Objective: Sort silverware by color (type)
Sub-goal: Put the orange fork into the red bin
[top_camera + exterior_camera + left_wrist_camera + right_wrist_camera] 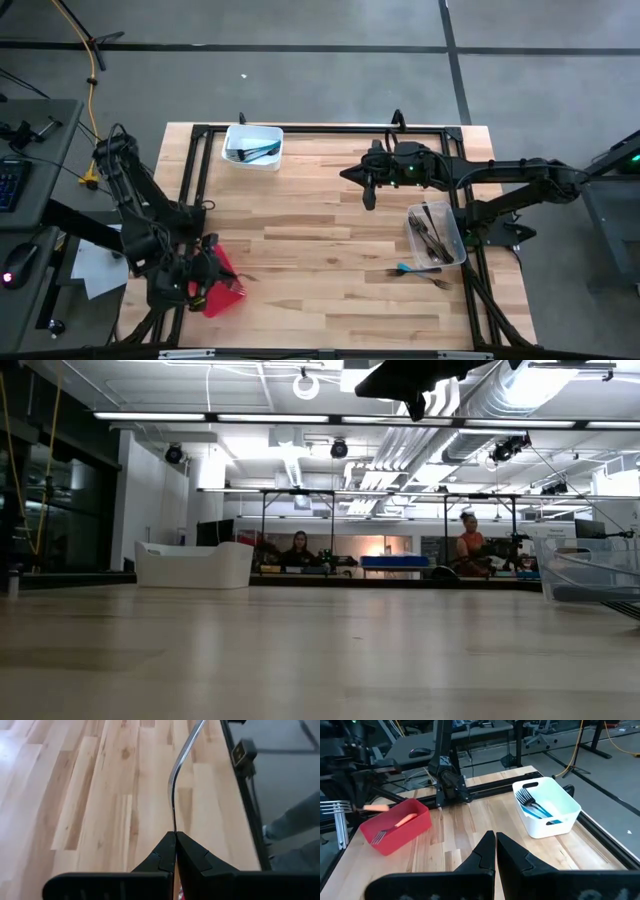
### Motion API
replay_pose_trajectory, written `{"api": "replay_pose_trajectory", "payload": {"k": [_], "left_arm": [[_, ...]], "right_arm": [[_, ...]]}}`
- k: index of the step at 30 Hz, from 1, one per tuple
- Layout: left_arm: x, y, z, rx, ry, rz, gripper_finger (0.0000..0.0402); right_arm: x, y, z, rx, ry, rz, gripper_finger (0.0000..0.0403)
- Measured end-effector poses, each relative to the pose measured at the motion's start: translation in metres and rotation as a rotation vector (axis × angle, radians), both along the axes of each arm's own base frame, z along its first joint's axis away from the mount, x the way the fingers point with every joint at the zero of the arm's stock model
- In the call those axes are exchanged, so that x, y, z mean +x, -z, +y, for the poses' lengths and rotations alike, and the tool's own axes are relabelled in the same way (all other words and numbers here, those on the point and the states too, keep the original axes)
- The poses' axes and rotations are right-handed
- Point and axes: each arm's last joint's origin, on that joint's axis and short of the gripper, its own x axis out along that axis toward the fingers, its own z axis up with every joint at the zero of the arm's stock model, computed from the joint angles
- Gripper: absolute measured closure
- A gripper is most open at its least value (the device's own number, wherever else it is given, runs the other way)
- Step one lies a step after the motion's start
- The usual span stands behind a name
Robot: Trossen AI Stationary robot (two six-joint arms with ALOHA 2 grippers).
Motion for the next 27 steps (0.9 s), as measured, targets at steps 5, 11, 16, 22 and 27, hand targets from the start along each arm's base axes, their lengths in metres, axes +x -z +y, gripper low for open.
{"api": "replay_pose_trajectory", "payload": {"k": [5, 11, 16, 22, 27], "left_arm": [[-0.011, 0.013, 0.001, 0.06, 0.047, 0.029, 0.0402], [-0.027, 0.036, 0.002, 0.101, 0.081, 0.066, 0.0402], [-0.034, 0.053, 0.006, 0.128, 0.073, 0.089, 0.0402], [-0.039, 0.063, 0.01, 0.175, 0.104, 0.11, 0.0402], [-0.043, 0.072, 0.013, 0.189, 0.13, 0.167, 0.0402]], "right_arm": [[0.0, 0.0, 0.0, 0.027, 0.007, -0.003, 0.0402], [0.003, 0.002, 0.0, 0.063, 0.018, -0.005, 0.0402], [0.009, 0.01, -0.001, 0.139, 0.042, 0.014, 0.0402], [0.02, 0.025, -0.002, 0.16, 0.047, 0.06, 0.0402], [0.028, 0.035, -0.003, 0.187, 0.04, 0.082, 0.0402]]}}
